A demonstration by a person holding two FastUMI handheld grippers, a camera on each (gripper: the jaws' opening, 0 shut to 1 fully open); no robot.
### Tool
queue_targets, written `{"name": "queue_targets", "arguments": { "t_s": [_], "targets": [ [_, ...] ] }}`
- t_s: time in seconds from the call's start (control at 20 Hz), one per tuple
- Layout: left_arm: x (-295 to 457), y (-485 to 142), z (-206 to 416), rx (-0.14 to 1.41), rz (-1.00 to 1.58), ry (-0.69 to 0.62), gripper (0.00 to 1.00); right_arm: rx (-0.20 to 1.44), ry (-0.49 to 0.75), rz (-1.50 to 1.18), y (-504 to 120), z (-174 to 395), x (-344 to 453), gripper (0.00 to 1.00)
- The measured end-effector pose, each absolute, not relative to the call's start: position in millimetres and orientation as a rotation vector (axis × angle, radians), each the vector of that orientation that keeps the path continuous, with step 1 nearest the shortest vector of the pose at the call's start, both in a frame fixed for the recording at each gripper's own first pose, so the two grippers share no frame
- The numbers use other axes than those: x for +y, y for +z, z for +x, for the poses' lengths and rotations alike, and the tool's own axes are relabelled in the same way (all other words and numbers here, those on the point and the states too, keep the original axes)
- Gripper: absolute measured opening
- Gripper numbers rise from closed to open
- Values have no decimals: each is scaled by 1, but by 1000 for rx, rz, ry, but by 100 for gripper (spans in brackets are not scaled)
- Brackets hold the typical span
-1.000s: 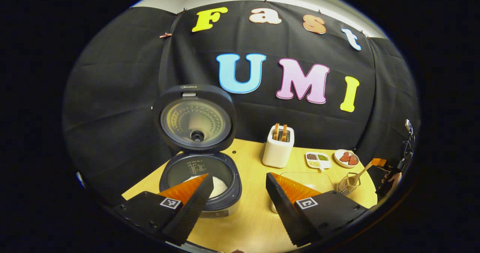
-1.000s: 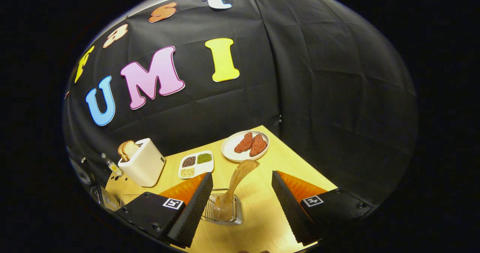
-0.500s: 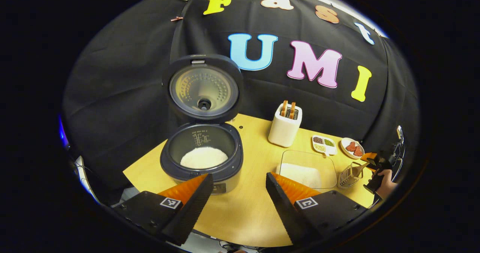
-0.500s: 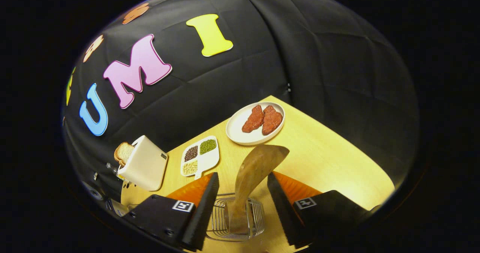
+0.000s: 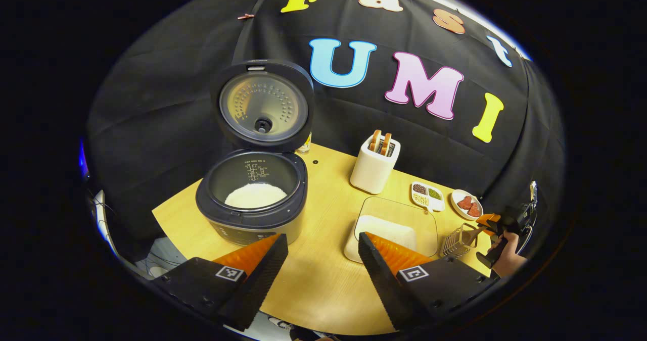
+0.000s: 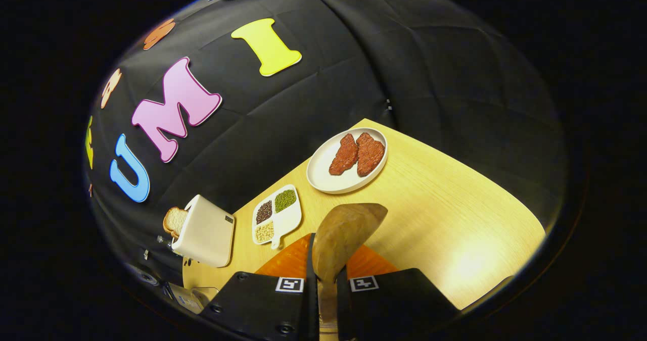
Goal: Close the left gripper, press the button to open the rice cooker; take a wooden spoon from the chopstick holder with the right hand, scoop a spoonful of rice and pour it into the rice cooker, then put the wooden spoon back into the chopstick holder.
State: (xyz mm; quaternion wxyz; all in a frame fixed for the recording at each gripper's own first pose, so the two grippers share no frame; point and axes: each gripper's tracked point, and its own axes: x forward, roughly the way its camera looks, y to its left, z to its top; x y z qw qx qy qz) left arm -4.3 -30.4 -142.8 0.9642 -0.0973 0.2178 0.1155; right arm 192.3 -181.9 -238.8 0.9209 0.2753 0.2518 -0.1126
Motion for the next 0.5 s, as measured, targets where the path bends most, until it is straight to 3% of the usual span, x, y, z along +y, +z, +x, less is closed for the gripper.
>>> {"name": "queue_targets", "arguments": {
  "t_s": [0.5],
  "targets": [
    [-28,-137,-10,402,-147,182,96,362,-190,558,-142,189,-172,16]
  ]
}}
